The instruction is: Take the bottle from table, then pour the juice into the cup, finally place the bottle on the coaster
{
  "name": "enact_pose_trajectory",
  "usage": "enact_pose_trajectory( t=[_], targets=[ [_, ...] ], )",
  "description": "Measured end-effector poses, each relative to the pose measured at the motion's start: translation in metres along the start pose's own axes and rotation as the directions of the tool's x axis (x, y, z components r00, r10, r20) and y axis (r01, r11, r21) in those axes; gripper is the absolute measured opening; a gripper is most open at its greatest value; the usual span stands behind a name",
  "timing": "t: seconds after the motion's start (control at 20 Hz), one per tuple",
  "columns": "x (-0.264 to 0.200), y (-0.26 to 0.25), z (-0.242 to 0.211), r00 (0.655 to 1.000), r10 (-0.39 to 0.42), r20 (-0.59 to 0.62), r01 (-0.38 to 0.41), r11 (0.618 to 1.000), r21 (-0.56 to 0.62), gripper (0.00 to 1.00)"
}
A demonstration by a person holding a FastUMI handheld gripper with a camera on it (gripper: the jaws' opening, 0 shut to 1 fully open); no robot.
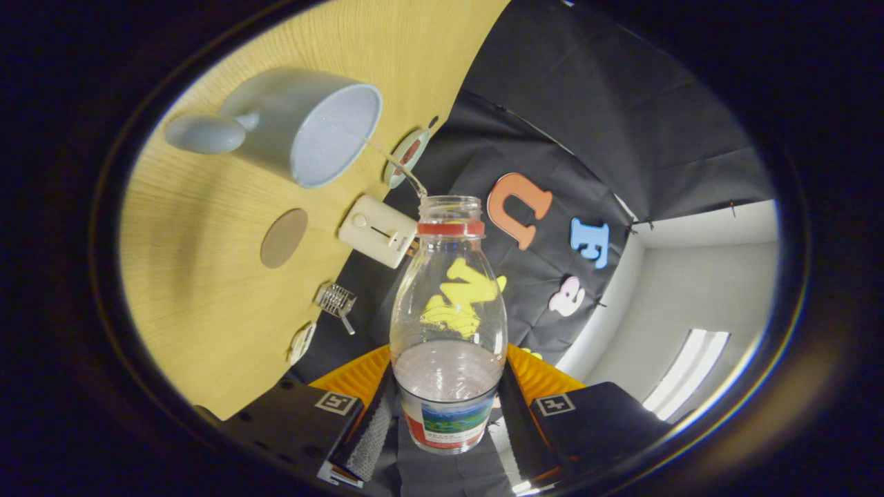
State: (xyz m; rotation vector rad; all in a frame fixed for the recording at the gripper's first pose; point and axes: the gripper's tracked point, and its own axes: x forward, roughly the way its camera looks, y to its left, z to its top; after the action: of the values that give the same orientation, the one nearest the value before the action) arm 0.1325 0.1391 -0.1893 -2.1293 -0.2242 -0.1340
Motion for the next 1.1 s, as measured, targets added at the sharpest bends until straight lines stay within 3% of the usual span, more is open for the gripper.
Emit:
enact_pose_trajectory(
  t=[0.55,1.1],
  targets=[
    [0.005,-0.031,-0.001,0.997,-0.071,0.019,0.072,0.996,-0.049,0.79],
    [0.009,-0.026,0.005,0.997,-0.06,0.044,0.063,0.995,-0.075,0.79]
  ],
)
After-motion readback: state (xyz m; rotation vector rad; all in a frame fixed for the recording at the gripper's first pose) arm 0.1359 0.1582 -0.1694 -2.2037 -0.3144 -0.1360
